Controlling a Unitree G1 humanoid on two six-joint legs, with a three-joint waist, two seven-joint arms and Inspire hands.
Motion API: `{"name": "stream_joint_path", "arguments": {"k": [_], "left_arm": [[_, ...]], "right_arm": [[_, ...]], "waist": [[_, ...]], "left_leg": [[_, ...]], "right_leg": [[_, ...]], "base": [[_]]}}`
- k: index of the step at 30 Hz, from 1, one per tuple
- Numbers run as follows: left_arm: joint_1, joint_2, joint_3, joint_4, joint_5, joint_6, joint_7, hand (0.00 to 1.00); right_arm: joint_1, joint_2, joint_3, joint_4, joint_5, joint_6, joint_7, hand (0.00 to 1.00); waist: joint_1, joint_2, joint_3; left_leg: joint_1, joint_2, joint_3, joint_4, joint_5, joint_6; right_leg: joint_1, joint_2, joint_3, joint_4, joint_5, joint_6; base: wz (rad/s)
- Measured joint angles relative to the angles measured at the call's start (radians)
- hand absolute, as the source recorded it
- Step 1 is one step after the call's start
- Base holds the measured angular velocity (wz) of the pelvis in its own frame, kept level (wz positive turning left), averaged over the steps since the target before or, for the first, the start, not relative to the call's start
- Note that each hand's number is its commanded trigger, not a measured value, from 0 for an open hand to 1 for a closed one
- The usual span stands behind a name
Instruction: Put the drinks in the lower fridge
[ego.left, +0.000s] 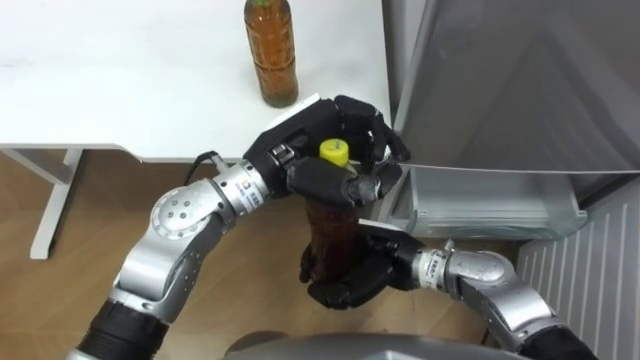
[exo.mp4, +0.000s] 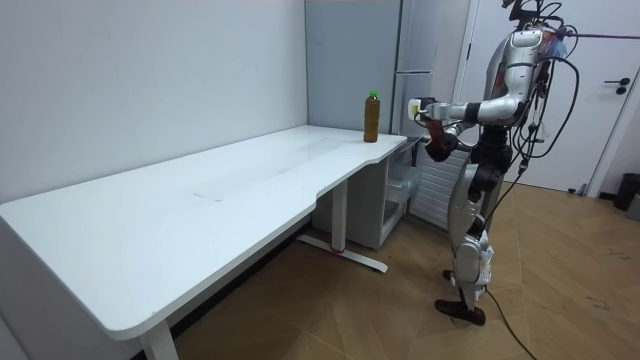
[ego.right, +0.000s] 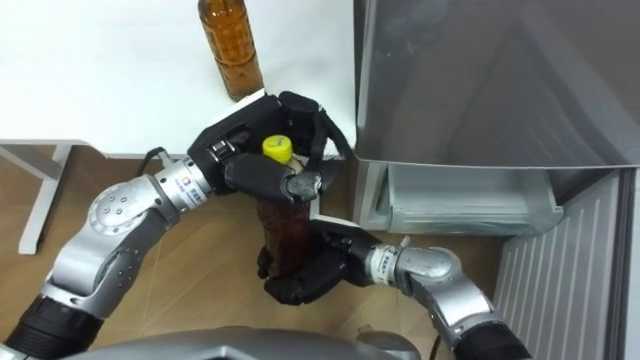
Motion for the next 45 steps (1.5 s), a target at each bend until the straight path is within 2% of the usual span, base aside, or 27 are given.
{"name": "stream_joint_path", "arguments": {"k": [9, 15, 18, 19, 22, 28, 30, 32, 35, 37, 38, 42, 45], "left_arm": [[0.000, -0.006, 0.024, -0.020, -0.005, -0.004, 0.032, 0.00], [0.001, -0.010, 0.078, -0.110, -0.067, -0.033, 0.042, 0.00], [0.016, -0.041, 0.125, -0.190, -0.072, -0.034, 0.063, 0.00], [0.017, -0.047, 0.134, -0.221, -0.086, -0.040, 0.075, 0.00], [0.018, -0.063, 0.151, -0.267, -0.117, -0.063, 0.096, 0.00], [0.017, -0.071, 0.175, -0.341, -0.117, -0.073, 0.171, 0.00], [0.017, -0.076, 0.195, -0.374, -0.117, -0.088, 0.191, 0.00], [0.016, -0.077, 0.230, -0.409, -0.117, -0.109, 0.217, 0.00], [0.016, -0.074, 0.267, -0.454, -0.116, -0.111, 0.248, 0.00], [0.014, -0.073, 0.319, -0.489, -0.115, -0.119, 0.268, 0.00], [0.014, -0.073, 0.332, -0.496, -0.115, -0.127, 0.276, 0.00], [0.000, -0.079, 0.399, -0.513, -0.115, -0.169, 0.333, 0.00], [0.000, -0.079, 0.453, -0.525, -0.081, -0.176, 0.367, 0.00]], "right_arm": [[0.001, -0.002, -0.009, 0.006, 0.000, 0.000, -0.038, 1.00], [0.013, -0.003, -0.053, 0.007, -0.001, 0.000, -0.063, 1.00], [0.036, 0.008, -0.093, 0.016, -0.006, 0.000, -0.066, 1.00], [0.041, 0.007, -0.096, 0.028, -0.006, 0.000, -0.065, 1.00], [0.053, 0.006, -0.105, 0.050, -0.006, 0.000, -0.066, 1.00], [0.057, 0.013, -0.112, 0.053, -0.010, 0.000, -0.087, 1.00], [0.059, 0.021, -0.114, 0.053, -0.010, 0.000, -0.103, 1.00], [0.063, 0.026, -0.133, 0.054, -0.010, 0.000, -0.113, 1.00], [0.076, 0.034, -0.159, 0.060, -0.010, -0.001, -0.121, 1.00], [0.101, 0.042, -0.173, 0.064, -0.010, -0.001, -0.129, 1.00], [0.108, 0.042, -0.176, 0.064, -0.011, -0.001, -0.130, 1.00], [0.135, 0.039, -0.189, 0.064, -0.014, -0.001, -0.139, 1.00], [0.138, 0.042, -0.211, 0.064, -0.049, -0.003, -0.141, 1.00]], "waist": [[-0.003, 0.000, -0.0004], [0.003, -0.004, -0.0012], [0.010, -0.011, -0.0048], [0.016, -0.014, -0.0072], [0.030, -0.017, -0.0076], [0.029, -0.018, -0.0065], [0.031, -0.017, -0.0057], [0.030, -0.016, -0.0047], [0.039, -0.009, -0.0026], [0.057, -0.001, -0.0068], [0.061, 0.002, -0.0081], [0.084, 0.016, -0.0041], [0.087, 0.018, -0.0048]], "left_leg": [[-0.004, 0.000, -0.002, 0.003, 0.000, 0.000], [0.000, 0.000, -0.003, 0.000, 0.000, 0.000], [-0.001, 0.000, -0.005, 0.000, 0.000, 0.000], [0.001, 0.000, -0.004, -0.001, 0.000, 0.000], [0.011, -0.001, -0.004, -0.004, 0.000, 0.000], [0.016, -0.001, -0.005, -0.003, 0.000, 0.000], [0.020, -0.001, -0.005, -0.004, 0.000, 0.000], [0.021, -0.001, -0.006, -0.003, 0.000, 0.000], [0.020, -0.002, -0.010, -0.004, 0.000, 0.000], [0.020, -0.002, -0.011, -0.008, -0.001, 0.000], [0.022, -0.001, -0.011, -0.010, -0.001, 0.000], [0.025, -0.002, -0.010, -0.011, 0.000, 0.000], [0.021, -0.002, -0.015, -0.011, 0.000, 0.000]], "right_leg": [[0.000, 0.000, -0.011, -0.002, 0.000, 0.000], [0.006, -0.002, -0.012, -0.003, 0.000, 0.000], [0.011, -0.001, -0.012, -0.014, 0.000, 0.000], [0.013, 0.000, -0.012, -0.016, 0.000, 0.000], [0.023, -0.001, -0.013, -0.018, -0.001, 0.001], [0.029, -0.001, -0.016, -0.018, -0.001, 0.001], [0.033, -0.001, -0.019, -0.019, -0.001, 0.001], [0.034, -0.001, -0.024, -0.022, -0.001, 0.001], [0.034, 0.000, -0.028, -0.034, -0.001, 0.001], [0.034, 0.001, -0.028, -0.033, -0.001, 0.001], [0.035, 0.001, -0.028, -0.033, -0.001, 0.001], [0.045, 0.000, -0.029, -0.033, -0.001, 0.001], [0.046, -0.001, -0.037, -0.034, -0.001, 0.001]], "base": [[0.01], [0.00], [0.01], [0.00], [0.01], [0.01], [0.00], [0.02], [0.04], [0.00], [0.00], [0.01], [0.06]]}}
